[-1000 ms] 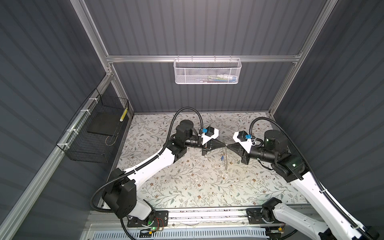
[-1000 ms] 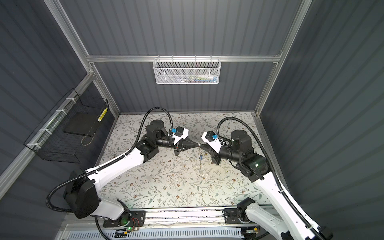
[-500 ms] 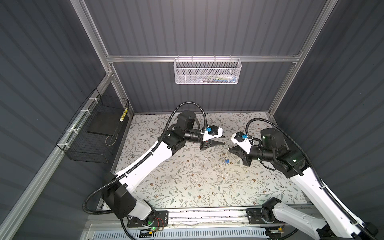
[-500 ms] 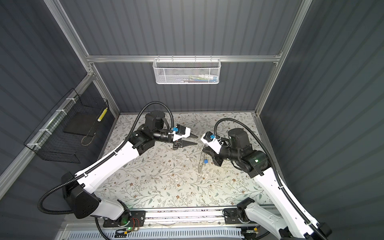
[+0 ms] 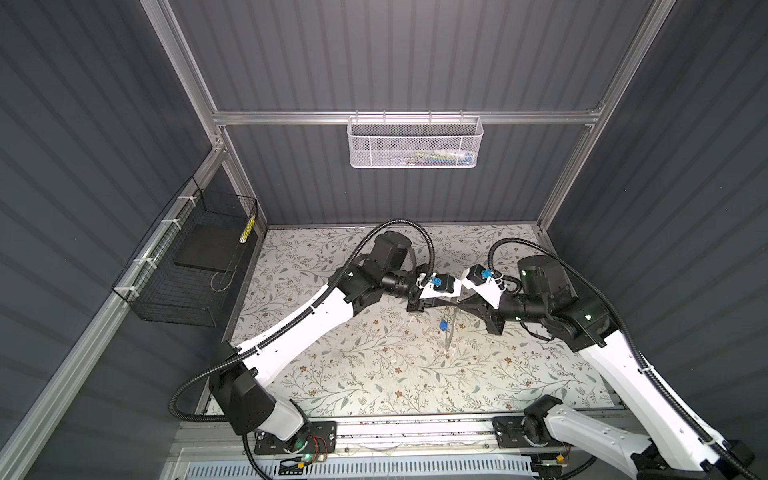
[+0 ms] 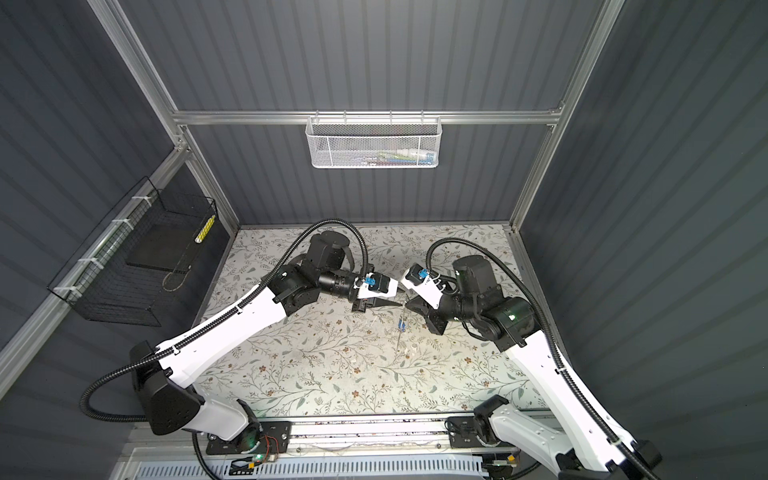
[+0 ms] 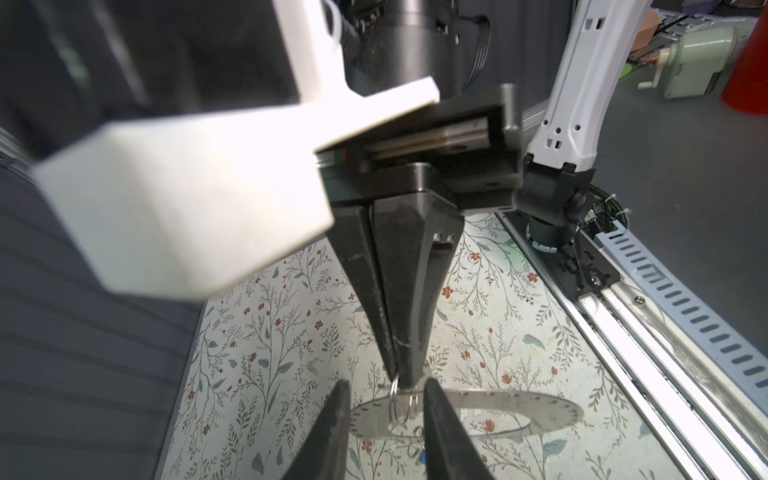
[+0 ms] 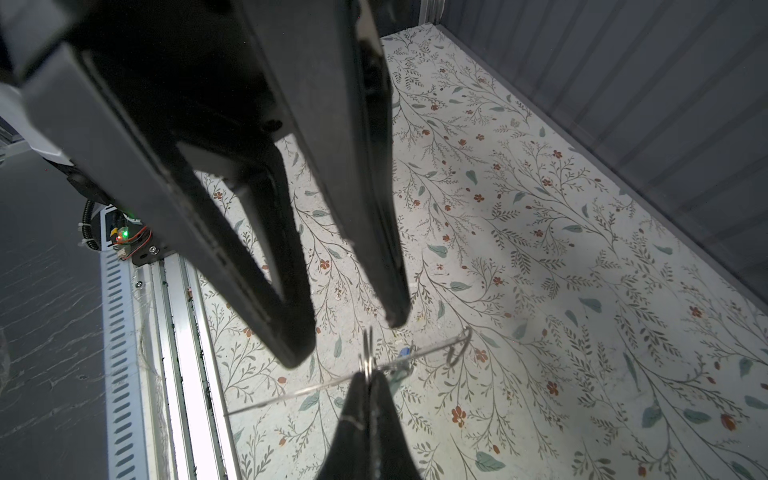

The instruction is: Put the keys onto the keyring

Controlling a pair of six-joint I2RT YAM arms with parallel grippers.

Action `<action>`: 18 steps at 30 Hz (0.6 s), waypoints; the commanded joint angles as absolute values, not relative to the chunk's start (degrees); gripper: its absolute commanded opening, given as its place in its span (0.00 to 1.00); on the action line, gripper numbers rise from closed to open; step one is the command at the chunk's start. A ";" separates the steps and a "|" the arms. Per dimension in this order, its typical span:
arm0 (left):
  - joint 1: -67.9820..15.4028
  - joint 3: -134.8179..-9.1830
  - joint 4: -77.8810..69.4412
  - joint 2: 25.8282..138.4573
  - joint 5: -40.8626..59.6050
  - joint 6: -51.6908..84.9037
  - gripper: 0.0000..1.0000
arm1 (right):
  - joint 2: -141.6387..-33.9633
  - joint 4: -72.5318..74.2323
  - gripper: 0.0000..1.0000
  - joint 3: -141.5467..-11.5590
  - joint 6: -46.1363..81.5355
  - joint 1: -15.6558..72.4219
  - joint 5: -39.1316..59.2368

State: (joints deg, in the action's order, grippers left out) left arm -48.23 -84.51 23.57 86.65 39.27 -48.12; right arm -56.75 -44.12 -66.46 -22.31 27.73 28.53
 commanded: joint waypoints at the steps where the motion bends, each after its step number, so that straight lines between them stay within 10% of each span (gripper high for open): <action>1: -49.29 -86.36 26.15 87.53 36.31 -50.17 0.31 | -56.81 -44.52 0.00 -68.43 -21.95 27.51 30.23; 18: -49.93 -87.71 28.24 89.20 34.02 -51.57 0.17 | -57.64 -44.99 0.00 -69.49 -22.92 27.59 30.82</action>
